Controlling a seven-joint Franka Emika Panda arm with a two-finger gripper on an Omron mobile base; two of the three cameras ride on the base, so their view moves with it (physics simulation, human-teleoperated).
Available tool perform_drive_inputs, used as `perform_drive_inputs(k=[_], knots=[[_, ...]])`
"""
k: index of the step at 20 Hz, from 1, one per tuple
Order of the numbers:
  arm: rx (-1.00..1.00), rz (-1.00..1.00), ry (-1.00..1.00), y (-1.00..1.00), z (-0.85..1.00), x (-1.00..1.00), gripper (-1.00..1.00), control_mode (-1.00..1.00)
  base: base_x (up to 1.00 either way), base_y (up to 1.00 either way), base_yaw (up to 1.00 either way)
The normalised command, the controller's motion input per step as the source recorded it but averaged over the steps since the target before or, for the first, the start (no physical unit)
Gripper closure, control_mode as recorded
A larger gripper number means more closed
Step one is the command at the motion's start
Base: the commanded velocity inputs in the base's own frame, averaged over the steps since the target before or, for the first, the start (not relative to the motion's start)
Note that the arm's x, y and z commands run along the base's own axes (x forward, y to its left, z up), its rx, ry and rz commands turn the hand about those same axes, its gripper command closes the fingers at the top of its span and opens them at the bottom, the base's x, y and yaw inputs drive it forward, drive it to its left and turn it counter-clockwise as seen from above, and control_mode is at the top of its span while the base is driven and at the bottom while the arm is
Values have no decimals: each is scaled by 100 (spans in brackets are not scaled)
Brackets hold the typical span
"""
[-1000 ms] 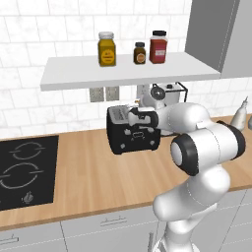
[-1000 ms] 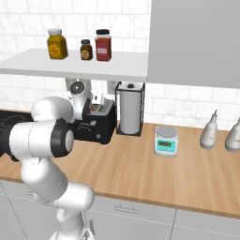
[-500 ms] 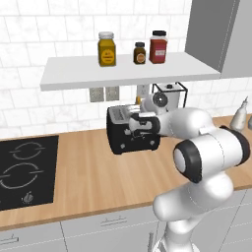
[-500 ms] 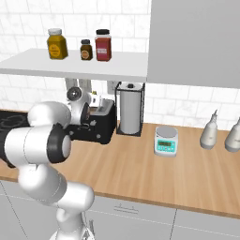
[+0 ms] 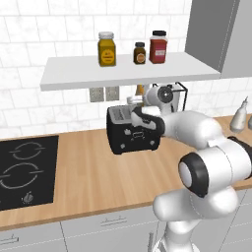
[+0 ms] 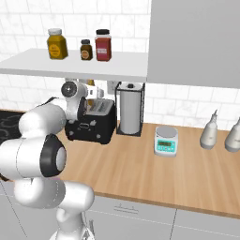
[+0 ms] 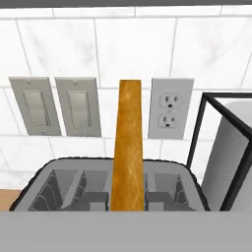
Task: Start the toaster. Once the lever pops up, take the bread to the plate on the dining counter.
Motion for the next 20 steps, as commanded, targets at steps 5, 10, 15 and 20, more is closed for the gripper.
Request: perform_drive_inputs(k=[5,10,15,20], knots=[[0,-1,-6,9,32,-47,100,-100,0,0,0],[0,-2,0,7,9,-69,100,-100,0,0,0],[1,0,0,0,52,-85,100,-100,0,0,0],[9,-3,3,0,52,-100,100,-100,0,0,0]])
